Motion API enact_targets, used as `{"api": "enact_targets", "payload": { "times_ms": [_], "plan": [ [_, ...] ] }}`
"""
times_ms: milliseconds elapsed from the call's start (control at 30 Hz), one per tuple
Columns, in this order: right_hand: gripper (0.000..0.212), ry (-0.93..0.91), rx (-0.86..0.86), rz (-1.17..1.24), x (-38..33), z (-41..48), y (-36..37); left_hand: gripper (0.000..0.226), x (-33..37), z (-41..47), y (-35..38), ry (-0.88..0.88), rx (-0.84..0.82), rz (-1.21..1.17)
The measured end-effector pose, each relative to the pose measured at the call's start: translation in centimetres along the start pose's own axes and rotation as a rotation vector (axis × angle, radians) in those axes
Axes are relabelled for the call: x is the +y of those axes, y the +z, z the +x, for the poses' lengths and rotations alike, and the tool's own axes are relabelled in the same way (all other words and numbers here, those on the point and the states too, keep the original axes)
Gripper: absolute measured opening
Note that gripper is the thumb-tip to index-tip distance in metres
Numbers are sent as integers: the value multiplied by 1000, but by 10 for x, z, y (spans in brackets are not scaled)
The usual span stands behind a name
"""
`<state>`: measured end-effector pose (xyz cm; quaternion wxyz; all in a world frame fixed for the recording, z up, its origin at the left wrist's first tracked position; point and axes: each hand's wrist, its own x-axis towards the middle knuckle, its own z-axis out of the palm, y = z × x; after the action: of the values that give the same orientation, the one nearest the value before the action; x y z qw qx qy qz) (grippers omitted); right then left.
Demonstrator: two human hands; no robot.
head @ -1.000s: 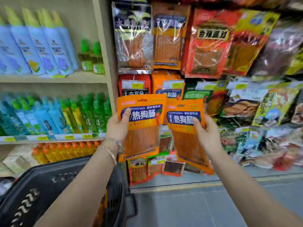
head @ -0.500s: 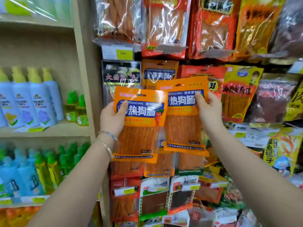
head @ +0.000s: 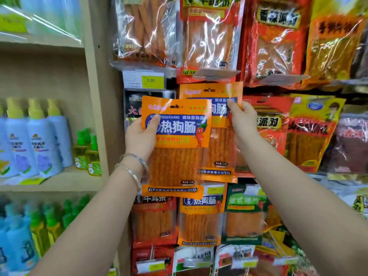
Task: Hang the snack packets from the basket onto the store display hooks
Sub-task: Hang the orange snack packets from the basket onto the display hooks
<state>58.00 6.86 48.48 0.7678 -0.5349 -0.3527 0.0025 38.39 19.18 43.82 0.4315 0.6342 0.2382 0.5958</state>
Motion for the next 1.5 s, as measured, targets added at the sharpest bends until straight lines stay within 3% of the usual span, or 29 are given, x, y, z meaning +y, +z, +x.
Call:
{"api": "enact_targets", "payload": {
  "times_ms": [167,367,467,600,667,733,833,933,1033,1133,1200,1300,1500],
  "plan": [
    [23,30,31,-43,15,18,1,21,0,3,5,16,-7,8],
    [35,-180,54,-619,21,36,3,23,-3,5,12,-28,-16,31],
    [45,-192,34,-712,24,39,1,25,-3,4,16,-40,-20,30],
    [14,-106,68,-548,24,37,7,23,-3,4,20,-30,-25,58],
    [25,-56,77,-345,26,33,6,22,0,4,23,-25,-25,58],
    [21,-51,47,-213,29,27,3,22,2,4,27,-8,-30,77],
    [30,-6,-110,-16,31,14,3,21,7,2,35,19,-38,71],
    [45,-68,-206,-85,31,6,3,20,9,2,47,44,-86,51],
    [32,-181,-172,-105,30,3,-1,32,15,3,58,45,-159,44],
    [15,-244,-108,-128,26,8,-9,43,26,5,64,181,-192,-22],
    [12,-257,-98,-129,23,13,-14,61,33,7,66,362,-235,162],
    [9,-291,-100,-133,16,20,-14,70,42,10,72,558,-305,359],
    [19,-293,-54,-199,5,31,-2,74,49,11,78,542,-277,445]
  ]
}}
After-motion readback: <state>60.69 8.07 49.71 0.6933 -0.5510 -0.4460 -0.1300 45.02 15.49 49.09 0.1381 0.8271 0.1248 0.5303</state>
